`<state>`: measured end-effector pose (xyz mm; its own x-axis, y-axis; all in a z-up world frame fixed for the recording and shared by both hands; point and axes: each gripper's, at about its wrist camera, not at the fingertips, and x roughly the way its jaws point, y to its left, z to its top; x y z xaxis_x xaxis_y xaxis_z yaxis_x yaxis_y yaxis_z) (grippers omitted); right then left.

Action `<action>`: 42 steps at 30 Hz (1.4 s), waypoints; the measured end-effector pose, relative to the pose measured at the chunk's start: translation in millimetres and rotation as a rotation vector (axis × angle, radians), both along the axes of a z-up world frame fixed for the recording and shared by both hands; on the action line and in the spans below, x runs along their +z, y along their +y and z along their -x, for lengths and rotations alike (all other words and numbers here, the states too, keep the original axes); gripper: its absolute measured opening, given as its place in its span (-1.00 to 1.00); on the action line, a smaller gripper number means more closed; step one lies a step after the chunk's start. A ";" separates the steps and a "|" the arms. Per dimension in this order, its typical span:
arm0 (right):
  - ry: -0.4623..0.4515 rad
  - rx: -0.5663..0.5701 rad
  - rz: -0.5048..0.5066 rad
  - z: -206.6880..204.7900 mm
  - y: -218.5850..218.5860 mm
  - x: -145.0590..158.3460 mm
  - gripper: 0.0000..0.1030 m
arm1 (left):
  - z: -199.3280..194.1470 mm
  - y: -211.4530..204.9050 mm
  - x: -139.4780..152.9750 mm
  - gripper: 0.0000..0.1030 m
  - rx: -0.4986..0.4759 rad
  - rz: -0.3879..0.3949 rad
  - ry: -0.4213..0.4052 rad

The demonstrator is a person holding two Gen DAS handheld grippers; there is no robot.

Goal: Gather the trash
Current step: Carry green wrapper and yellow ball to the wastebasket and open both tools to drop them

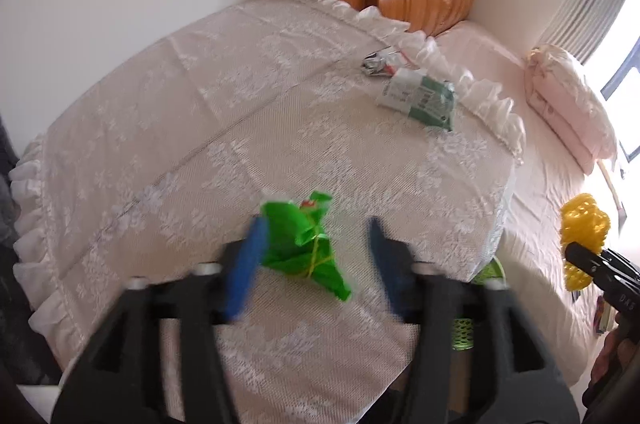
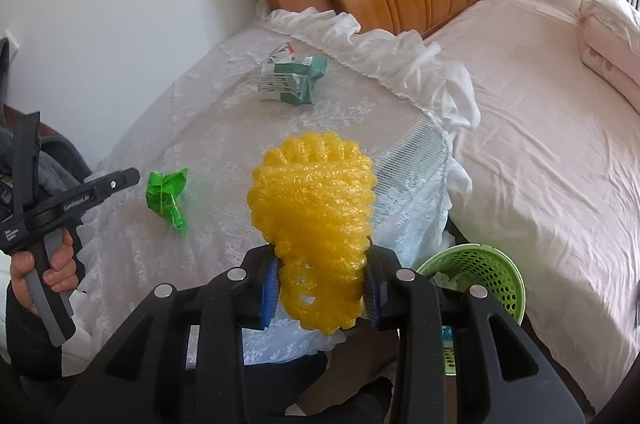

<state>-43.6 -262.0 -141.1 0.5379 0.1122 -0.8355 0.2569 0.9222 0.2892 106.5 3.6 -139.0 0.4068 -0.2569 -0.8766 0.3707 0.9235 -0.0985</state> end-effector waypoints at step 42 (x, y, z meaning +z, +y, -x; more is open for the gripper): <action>-0.021 -0.294 0.052 130.8 -87.4 13.2 -0.31 | 124.1 -198.6 2.5 -0.09 -0.377 -0.028 0.057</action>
